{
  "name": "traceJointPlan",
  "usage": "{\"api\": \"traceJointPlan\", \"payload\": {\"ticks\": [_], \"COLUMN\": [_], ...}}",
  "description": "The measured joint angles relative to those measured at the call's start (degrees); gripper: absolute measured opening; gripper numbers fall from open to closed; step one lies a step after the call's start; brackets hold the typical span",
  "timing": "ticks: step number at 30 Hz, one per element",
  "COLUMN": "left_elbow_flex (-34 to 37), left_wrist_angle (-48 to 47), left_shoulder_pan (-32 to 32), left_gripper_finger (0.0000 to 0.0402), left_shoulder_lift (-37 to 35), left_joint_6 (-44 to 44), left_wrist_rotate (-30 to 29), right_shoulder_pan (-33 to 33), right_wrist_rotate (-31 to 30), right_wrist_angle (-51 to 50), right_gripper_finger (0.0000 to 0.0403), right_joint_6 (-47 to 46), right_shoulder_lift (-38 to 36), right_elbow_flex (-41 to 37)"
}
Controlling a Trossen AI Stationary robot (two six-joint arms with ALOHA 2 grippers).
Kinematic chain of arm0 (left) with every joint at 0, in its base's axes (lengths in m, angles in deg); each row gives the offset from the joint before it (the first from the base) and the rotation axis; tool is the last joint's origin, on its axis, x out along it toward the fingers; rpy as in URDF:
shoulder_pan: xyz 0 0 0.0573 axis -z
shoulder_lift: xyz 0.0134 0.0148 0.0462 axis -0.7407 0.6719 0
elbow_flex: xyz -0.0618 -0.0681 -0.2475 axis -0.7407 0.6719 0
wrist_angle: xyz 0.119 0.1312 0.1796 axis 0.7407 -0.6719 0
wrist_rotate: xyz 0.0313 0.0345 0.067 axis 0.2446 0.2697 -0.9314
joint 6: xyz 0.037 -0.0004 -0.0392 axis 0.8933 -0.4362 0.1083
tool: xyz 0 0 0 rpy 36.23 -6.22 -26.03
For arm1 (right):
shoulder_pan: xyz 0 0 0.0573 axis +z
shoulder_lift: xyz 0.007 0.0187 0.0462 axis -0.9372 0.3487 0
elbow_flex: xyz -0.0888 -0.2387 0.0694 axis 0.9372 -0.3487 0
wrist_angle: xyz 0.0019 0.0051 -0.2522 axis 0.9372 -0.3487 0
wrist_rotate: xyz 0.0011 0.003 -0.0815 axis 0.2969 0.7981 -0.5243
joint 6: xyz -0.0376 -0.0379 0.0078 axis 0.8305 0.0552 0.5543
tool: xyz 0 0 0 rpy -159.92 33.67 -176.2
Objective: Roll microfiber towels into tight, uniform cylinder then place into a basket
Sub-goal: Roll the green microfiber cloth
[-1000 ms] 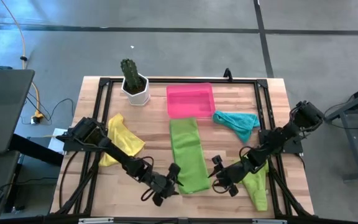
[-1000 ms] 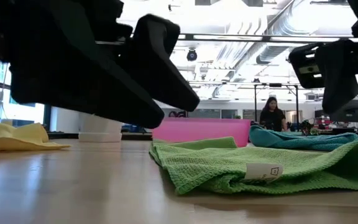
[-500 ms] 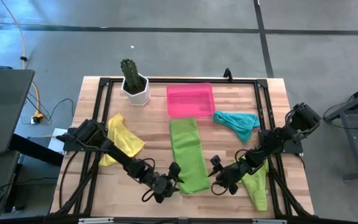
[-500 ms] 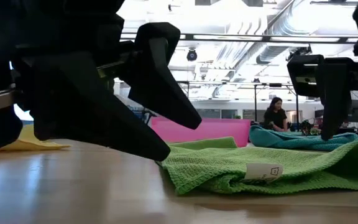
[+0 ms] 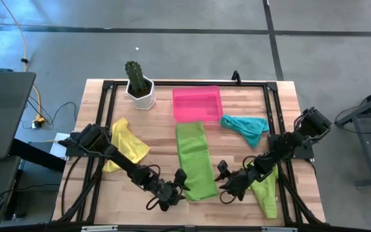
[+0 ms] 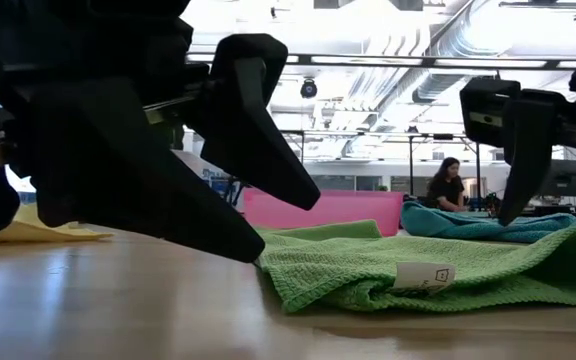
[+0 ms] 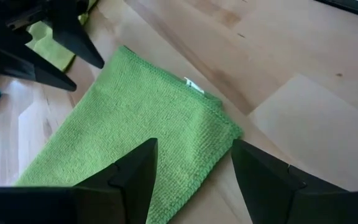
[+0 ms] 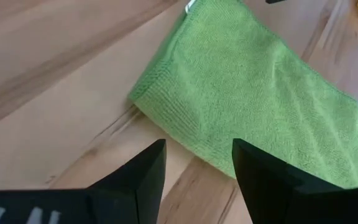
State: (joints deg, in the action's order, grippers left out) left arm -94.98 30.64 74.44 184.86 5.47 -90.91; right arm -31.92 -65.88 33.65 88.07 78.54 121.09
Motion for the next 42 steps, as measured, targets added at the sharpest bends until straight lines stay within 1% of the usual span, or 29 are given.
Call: {"api": "traceJointPlan", "payload": {"ticks": [5, 9, 13, 31, 36, 39, 42], "left_elbow_flex": [-0.1, -0.5, -1.7, -2.3, -2.3, -2.3, -2.3], "left_wrist_angle": [0.0, 0.6, 0.8, 0.6, 0.5, 0.6, 0.7], "left_shoulder_pan": [-0.4, -0.8, -0.8, -0.7, -0.7, -0.7, -0.7], "left_gripper_finger": [0.0197, 0.0197, 0.0197, 0.0197, 0.0197, 0.0197, 0.0197], "left_shoulder_lift": [0.7, 2.6, 3.9, 4.2, 4.2, 4.3, 4.3], "left_joint_6": [0.0, 0.9, 2.7, 1.3, 0.5, -1.5, -1.6], "left_wrist_rotate": [-0.3, 0.7, -0.5, -0.3, -0.4, -0.8, -0.8], "right_shoulder_pan": [0.0, 0.0, 0.0, 0.0, 0.6, 1.1, 1.7], "right_wrist_rotate": [0.0, 0.0, -0.4, 0.1, 0.6, 0.5, 0.3], "right_wrist_angle": [1.9, 1.6, 1.6, 2.1, 7.4, 7.6, 8.0], "right_gripper_finger": [0.0178, 0.0178, 0.0178, 0.0178, 0.0178, 0.0178, 0.0178], "right_joint_6": [0.0, 0.7, 1.5, 1.0, 1.3, 1.0, 1.1], "right_shoulder_lift": [0.0, 0.0, 0.0, 0.1, 3.6, 5.5, 6.7], "right_elbow_flex": [0.0, 0.0, 0.0, 0.0, 0.1, 0.2, 1.1]}}
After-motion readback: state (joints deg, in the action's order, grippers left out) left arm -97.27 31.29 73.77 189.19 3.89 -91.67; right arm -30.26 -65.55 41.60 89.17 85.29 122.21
